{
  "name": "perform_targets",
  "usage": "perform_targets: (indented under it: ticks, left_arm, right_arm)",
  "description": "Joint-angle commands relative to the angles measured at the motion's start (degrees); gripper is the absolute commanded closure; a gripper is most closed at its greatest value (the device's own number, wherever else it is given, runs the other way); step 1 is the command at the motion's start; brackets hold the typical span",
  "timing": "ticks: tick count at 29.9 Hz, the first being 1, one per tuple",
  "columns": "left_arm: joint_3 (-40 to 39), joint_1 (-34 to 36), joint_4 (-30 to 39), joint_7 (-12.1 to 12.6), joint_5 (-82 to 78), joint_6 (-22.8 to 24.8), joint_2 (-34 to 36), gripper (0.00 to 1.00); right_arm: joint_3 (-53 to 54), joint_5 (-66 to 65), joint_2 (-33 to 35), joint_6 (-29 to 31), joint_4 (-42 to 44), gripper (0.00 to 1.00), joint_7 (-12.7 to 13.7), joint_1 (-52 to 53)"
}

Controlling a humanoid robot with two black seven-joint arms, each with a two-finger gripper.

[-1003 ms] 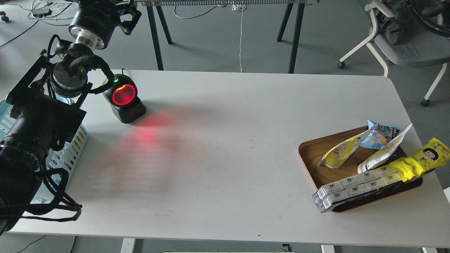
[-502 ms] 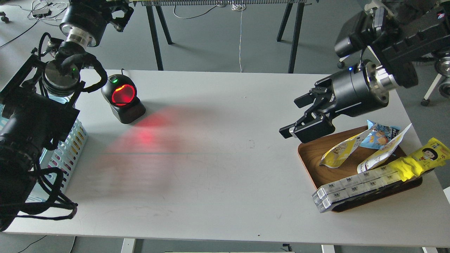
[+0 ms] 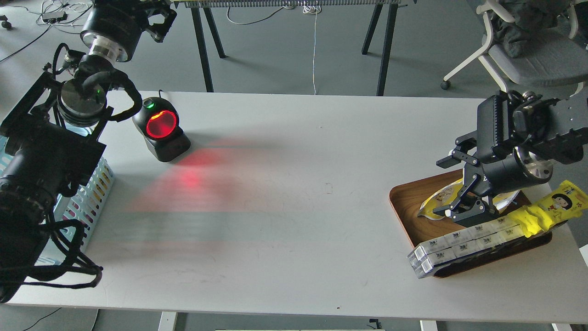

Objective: Scan snack and place in basket
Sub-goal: 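Reach the right gripper down to the yellow snack packet on the tray, then grasp the yellow snack packet with the right gripper and lift it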

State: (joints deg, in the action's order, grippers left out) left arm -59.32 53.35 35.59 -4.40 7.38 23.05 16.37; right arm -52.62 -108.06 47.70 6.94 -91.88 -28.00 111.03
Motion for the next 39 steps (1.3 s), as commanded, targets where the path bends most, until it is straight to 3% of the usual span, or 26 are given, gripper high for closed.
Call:
perform_targets:
  ticks: [1, 7, 15, 22, 27, 39]
  left_arm:
    - [0.0, -0.1, 0.0, 0.1, 0.0, 0.0, 0.2, 0.0]
    - [0.0, -0.3, 0.0, 0.1, 0.0, 0.1, 0.4, 0.0]
    - [0.0, -0.1, -0.1, 0.1, 0.0, -0.1, 0.2, 0.0]
    - [0.1, -0.3, -0.1, 0.0, 0.0, 0.1, 0.4, 0.0]
    - [-0.1, -0.5, -0.2, -0.1, 0.1, 0.0, 0.1, 0.0]
    - [-0.1, -0.1, -0.2, 0.0, 0.2, -0.4, 1.6, 0.0]
  right_arm:
    - [0.1, -1.4, -0.5, 0.0, 5.5, 0.03, 0.0, -3.1]
    - [0.1, -1.0, -1.0, 0.1, 8.6, 0.04, 0.0, -5.8]
    - [0.2, -0.8, -1.1, -0.1, 10.9, 0.25, 0.0, -7.1]
    - [0.1, -0.8, -0.9, 0.0, 10.9, 0.55, 0.0, -7.5]
    - [0.1, -0.7, -1.0, -0.3, 11.3, 0.88, 0.0, -7.8]
    - [1.6, -0.6, -1.6, -0.9, 12.6, 1.0, 0.0, -8.1]
